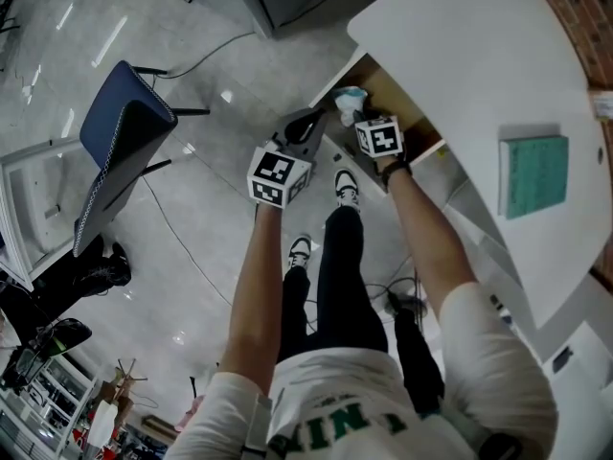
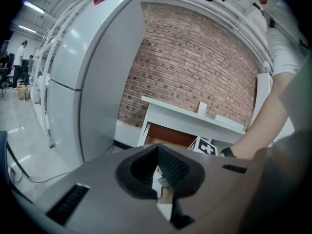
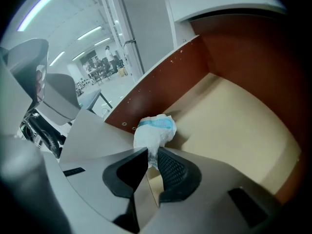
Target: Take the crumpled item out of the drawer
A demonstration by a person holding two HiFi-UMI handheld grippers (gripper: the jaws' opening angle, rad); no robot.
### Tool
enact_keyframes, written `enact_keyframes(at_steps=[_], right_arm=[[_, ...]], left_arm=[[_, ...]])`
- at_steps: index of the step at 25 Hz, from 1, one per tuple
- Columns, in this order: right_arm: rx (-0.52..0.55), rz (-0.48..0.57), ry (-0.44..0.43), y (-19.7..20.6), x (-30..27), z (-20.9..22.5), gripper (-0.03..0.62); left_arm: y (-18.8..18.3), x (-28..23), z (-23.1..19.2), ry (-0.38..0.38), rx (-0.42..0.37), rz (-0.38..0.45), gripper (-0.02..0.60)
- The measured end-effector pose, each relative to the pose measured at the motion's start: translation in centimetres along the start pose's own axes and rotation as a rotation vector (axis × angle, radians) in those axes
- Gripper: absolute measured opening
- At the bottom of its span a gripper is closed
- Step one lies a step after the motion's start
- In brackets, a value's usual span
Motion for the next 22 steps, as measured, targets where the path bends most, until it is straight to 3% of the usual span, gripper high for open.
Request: enact_keyframes(at_steps=[5,9,22], right_arm=[[0.015,0.029,0.015,-0.7,2.3,-0.6,0.058],[0.012,0.064,0.033,-1.6,5.0,-1.9,0.058],[-0.141,0.217,0.094,-2.2,18.7,-6.3,0.055]], left_arm=[[-1.9,1.3,0.0,-0.043,0.023,0.054,-0.003],[-3.4,2.9,0.5,-0.05,0.001,0.049,-0.002],[-8.2,9.2,6.0,-0.007,-0.054,0.034,-0.003]])
Point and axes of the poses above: the fingertips, and each gripper's own axes: x backward along the fingers, z to its right, y out of its underside, the point moved 6 cm from there along x, backward along the fingers, and after that the axes turned 7 degrees about z, right-handed, at the moved point
